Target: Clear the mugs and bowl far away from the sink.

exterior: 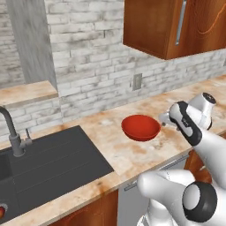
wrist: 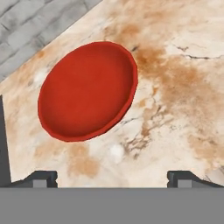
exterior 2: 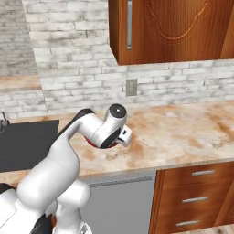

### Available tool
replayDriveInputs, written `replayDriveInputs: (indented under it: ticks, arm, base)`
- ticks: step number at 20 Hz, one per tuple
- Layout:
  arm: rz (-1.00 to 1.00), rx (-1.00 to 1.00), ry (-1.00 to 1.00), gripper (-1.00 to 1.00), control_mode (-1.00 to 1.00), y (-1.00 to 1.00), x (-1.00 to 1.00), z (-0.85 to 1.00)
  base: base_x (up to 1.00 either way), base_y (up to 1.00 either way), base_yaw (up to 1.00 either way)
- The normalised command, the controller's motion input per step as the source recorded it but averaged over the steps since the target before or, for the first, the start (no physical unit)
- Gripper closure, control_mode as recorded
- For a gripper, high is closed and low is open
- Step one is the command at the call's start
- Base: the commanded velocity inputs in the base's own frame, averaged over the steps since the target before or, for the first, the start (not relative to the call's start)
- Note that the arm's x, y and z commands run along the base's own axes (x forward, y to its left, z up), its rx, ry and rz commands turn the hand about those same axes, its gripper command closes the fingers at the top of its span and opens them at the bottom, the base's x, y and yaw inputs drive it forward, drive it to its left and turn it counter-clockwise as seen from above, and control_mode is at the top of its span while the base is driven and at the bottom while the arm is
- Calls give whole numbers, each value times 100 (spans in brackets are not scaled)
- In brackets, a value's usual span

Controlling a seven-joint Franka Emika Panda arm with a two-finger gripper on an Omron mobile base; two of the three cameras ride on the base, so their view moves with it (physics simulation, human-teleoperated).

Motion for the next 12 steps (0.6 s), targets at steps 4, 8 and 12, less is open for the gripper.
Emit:
replayDriveInputs:
  ticks: [4,8,12]
  arm:
    - [0,0,0,-100,-100,0,29,-32]
    - [0,0,1,-100,-100,-1,30,-24]
    - [0,0,9,-100,-100,0,34,-33]
  base:
    - [0,0,0]
    - [0,0,0]
    - [0,0,0]
